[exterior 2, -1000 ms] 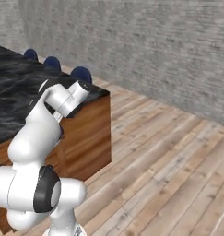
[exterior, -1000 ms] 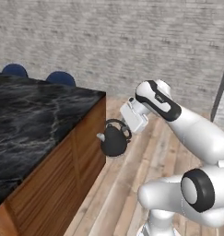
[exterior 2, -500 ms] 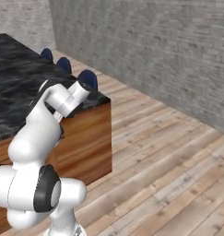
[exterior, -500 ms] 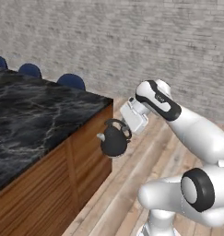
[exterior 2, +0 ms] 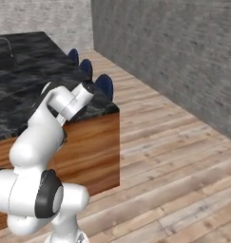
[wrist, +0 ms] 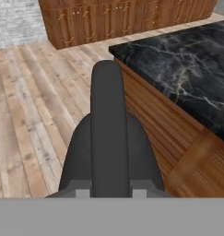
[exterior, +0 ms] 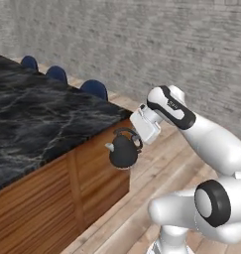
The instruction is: The kettle is done boiling. Turn off the stove, then wait for 300 timesteps before moving the kettle to the dining table.
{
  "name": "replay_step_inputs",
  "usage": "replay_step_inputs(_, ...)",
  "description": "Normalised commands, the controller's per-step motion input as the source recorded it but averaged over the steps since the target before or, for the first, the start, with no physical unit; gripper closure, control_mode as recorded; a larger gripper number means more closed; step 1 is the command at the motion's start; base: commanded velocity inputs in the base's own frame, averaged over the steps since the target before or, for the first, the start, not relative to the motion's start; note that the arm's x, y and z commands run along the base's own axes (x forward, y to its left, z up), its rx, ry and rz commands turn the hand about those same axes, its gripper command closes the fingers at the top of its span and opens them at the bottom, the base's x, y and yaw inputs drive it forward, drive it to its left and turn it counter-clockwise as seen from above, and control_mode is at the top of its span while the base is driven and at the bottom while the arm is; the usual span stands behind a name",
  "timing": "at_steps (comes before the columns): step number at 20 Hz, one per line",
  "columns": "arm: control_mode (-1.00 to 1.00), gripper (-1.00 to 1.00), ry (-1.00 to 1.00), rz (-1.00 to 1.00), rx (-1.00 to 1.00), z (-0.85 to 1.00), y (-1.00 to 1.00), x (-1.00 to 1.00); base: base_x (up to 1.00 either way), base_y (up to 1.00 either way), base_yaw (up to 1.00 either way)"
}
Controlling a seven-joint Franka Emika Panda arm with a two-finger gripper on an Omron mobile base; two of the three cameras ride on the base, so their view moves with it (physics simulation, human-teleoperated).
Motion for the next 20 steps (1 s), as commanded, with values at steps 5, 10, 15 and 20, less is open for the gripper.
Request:
replay_step_inputs(5, 1.0, 1.0, 0.0, 0.0, 0.0, 0.0, 0.0, 0.0, 0.15, -0.62, 0.39)
replay_step_inputs(10, 1.0, 1.0, 0.0, 0.0, 0.0, 0.0, 0.0, 0.0, 0.11, -0.63, 0.38)
replay_step_inputs(15, 1.0, 1.0, 0.0, 0.0, 0.0, 0.0, 0.0, 0.0, 0.1, -0.6, 0.38)
replay_step_inputs(20, 1.0, 1.0, 0.0, 0.0, 0.0, 0.0, 0.0, 0.0, 0.08, -0.61, 0.38)
